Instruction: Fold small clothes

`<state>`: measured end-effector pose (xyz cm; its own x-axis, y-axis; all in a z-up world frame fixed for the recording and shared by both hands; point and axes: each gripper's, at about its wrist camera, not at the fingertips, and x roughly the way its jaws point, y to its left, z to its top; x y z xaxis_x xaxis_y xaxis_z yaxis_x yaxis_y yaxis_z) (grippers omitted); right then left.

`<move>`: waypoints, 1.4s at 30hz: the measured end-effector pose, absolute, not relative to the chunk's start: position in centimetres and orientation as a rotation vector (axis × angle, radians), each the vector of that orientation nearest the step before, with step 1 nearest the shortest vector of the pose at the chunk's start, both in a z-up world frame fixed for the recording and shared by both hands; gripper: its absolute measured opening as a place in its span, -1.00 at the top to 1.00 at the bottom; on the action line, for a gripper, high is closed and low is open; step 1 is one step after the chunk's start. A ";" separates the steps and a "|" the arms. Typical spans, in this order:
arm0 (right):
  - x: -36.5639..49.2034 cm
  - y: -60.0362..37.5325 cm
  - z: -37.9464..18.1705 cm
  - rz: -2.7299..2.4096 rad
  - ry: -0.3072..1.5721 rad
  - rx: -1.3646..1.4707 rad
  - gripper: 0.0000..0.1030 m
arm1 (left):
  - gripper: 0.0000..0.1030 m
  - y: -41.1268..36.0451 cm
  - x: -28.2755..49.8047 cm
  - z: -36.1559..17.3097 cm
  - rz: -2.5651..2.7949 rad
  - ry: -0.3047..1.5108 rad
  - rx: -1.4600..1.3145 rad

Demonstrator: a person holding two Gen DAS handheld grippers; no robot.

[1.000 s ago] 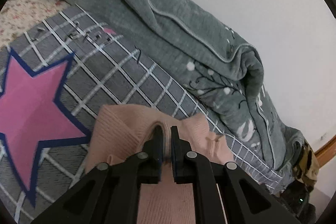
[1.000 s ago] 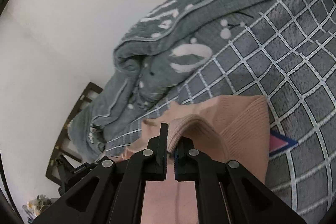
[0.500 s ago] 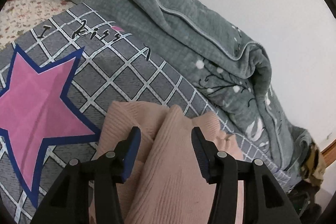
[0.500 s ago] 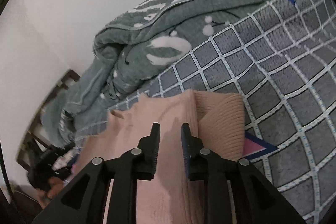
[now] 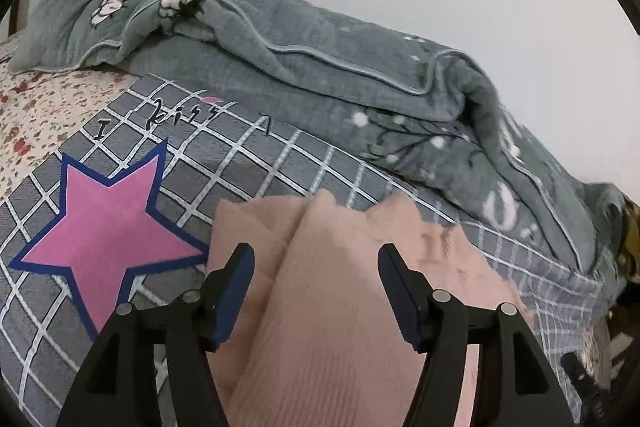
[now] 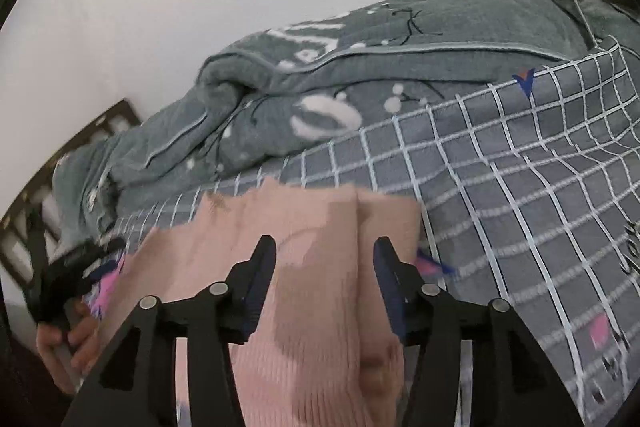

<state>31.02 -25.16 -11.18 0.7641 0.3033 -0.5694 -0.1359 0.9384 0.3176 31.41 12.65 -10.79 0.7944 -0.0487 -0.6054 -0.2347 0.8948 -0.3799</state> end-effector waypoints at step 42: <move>27.2 -26.2 -17.4 0.282 0.788 0.295 -0.01 | -0.06 15.0 23.7 -16.6 -0.058 0.761 -0.633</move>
